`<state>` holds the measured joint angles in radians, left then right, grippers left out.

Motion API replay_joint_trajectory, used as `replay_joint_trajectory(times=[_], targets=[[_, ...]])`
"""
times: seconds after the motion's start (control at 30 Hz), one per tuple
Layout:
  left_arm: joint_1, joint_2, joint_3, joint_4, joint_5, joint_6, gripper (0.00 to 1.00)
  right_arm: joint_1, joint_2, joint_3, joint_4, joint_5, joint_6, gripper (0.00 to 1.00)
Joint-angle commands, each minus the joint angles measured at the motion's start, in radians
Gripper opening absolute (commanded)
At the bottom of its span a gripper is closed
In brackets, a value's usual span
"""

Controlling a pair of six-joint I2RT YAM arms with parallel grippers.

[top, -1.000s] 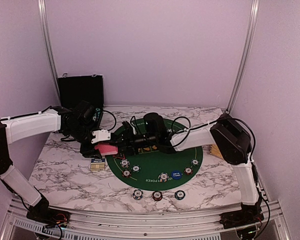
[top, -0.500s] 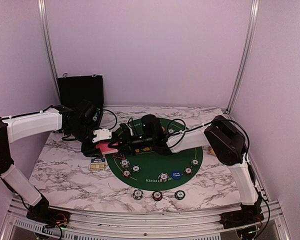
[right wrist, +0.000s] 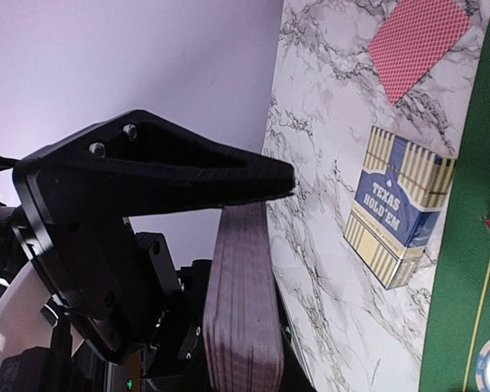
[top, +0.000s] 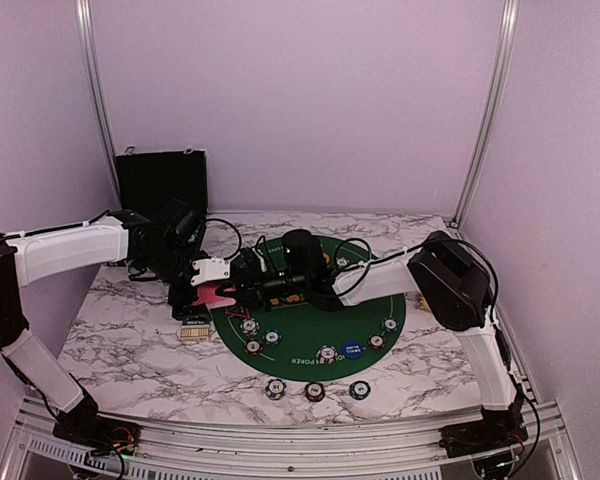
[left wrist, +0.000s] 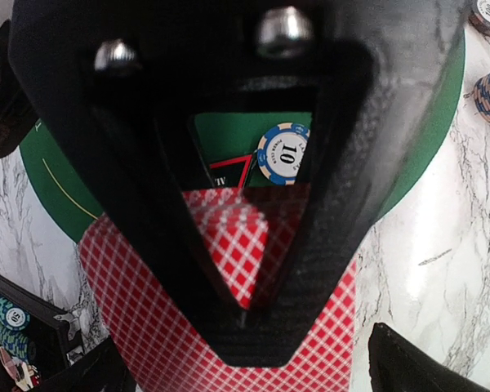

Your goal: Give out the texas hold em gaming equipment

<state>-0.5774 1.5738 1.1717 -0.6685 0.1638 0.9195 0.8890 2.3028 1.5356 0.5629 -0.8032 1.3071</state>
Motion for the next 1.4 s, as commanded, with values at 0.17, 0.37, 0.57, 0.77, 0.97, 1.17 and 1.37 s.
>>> replay_joint_trajectory(times=[0.17,0.37,0.57,0.77,0.97,1.17,1.37], targets=[[-0.031,0.023,0.045,0.028,-0.008,-0.005,0.98,0.011,0.021,0.035,0.065,-0.009,0.022,0.02],[-0.033,0.023,0.051,0.035,-0.008,-0.005,0.92,0.010,0.020,0.032,0.078,-0.014,0.032,0.02],[-0.038,0.020,0.067,0.036,0.024,-0.007,0.88,0.010,0.030,0.032,0.103,-0.021,0.053,0.02],[-0.045,0.024,0.053,0.023,0.024,0.017,0.83,0.007,0.032,0.018,0.145,-0.032,0.082,0.02],[-0.045,0.025,0.036,0.012,0.000,0.046,0.84,0.002,0.036,0.013,0.190,-0.046,0.110,0.03],[-0.045,0.028,0.042,0.017,-0.030,0.063,0.77,0.002,0.037,0.009,0.191,-0.054,0.111,0.05],[-0.045,0.025,0.055,0.016,-0.032,0.065,0.65,0.002,0.037,0.009,0.167,-0.053,0.099,0.08]])
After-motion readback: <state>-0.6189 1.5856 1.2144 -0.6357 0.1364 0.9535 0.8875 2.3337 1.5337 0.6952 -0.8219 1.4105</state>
